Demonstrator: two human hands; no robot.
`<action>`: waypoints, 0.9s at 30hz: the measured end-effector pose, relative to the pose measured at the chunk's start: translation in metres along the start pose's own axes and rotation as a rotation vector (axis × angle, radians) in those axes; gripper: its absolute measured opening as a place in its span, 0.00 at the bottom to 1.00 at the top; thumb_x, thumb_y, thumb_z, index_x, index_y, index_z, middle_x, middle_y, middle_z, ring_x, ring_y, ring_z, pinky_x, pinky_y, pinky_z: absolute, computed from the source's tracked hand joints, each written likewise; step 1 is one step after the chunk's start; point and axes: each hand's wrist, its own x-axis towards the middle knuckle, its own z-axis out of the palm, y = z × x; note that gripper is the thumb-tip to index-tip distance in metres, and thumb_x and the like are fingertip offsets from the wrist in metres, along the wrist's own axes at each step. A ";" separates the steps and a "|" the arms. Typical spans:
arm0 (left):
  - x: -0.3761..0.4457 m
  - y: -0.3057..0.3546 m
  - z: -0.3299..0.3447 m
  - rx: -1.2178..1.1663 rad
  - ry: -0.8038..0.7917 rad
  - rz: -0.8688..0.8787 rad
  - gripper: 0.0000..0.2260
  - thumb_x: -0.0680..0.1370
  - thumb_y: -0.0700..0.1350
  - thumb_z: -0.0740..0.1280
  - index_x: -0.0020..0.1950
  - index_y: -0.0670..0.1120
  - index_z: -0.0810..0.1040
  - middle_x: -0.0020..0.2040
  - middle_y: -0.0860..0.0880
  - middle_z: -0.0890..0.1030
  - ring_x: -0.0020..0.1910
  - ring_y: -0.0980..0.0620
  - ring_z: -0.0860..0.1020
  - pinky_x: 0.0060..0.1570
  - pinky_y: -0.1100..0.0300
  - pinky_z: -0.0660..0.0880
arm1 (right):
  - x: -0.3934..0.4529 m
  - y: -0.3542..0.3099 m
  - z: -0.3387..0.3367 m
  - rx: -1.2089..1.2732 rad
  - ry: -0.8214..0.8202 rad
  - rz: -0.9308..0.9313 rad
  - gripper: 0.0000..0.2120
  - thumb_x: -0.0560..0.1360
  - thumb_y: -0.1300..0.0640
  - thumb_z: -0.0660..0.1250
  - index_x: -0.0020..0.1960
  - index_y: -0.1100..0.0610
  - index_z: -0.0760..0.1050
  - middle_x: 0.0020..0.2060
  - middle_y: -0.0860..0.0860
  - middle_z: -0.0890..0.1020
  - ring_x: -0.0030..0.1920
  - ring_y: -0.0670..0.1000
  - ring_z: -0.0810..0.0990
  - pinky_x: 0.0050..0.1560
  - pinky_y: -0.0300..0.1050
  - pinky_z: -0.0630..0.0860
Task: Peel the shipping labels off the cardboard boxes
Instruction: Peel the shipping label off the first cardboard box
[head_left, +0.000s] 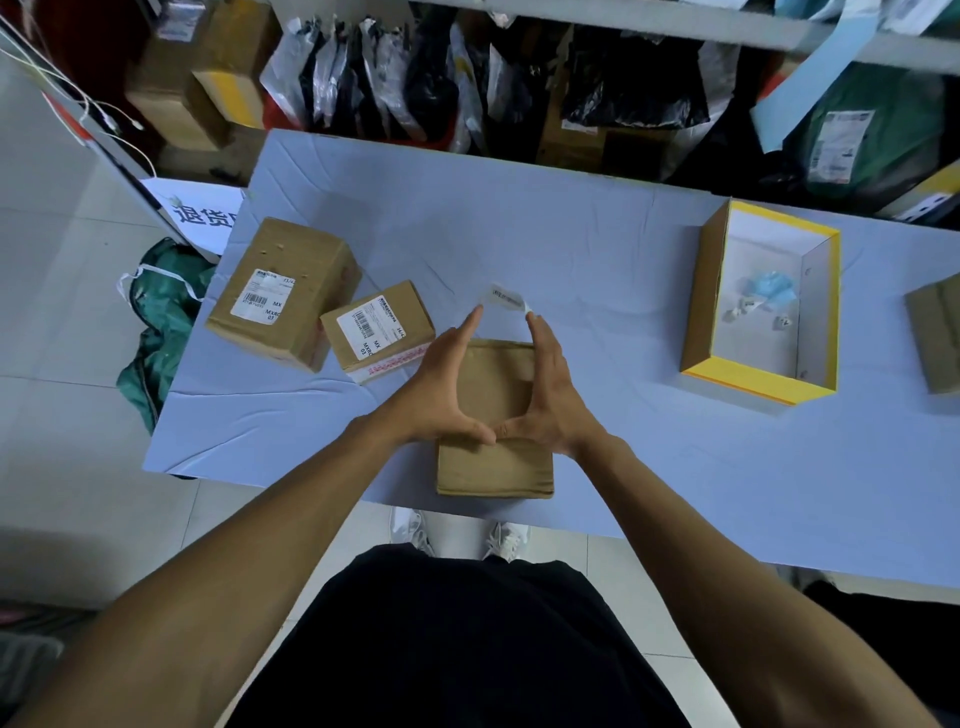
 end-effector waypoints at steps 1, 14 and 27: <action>0.002 0.000 0.000 0.035 -0.028 0.003 0.67 0.55 0.57 0.84 0.77 0.61 0.36 0.80 0.53 0.45 0.79 0.53 0.46 0.76 0.48 0.53 | 0.000 0.001 0.000 0.001 0.010 -0.010 0.70 0.54 0.39 0.82 0.79 0.51 0.38 0.79 0.50 0.44 0.79 0.50 0.44 0.77 0.57 0.52; 0.018 -0.006 -0.001 0.160 0.126 -0.012 0.64 0.53 0.58 0.83 0.79 0.58 0.46 0.69 0.48 0.69 0.67 0.50 0.67 0.67 0.53 0.66 | 0.013 0.000 -0.001 -0.053 0.150 0.077 0.58 0.59 0.36 0.78 0.78 0.44 0.48 0.55 0.52 0.70 0.56 0.50 0.68 0.51 0.43 0.67; 0.046 -0.002 0.003 -0.177 0.451 -0.112 0.32 0.67 0.49 0.79 0.69 0.52 0.72 0.40 0.53 0.82 0.42 0.60 0.80 0.46 0.70 0.75 | 0.034 -0.010 -0.004 -0.110 0.376 0.218 0.33 0.75 0.42 0.67 0.75 0.45 0.58 0.40 0.45 0.78 0.42 0.45 0.77 0.45 0.43 0.75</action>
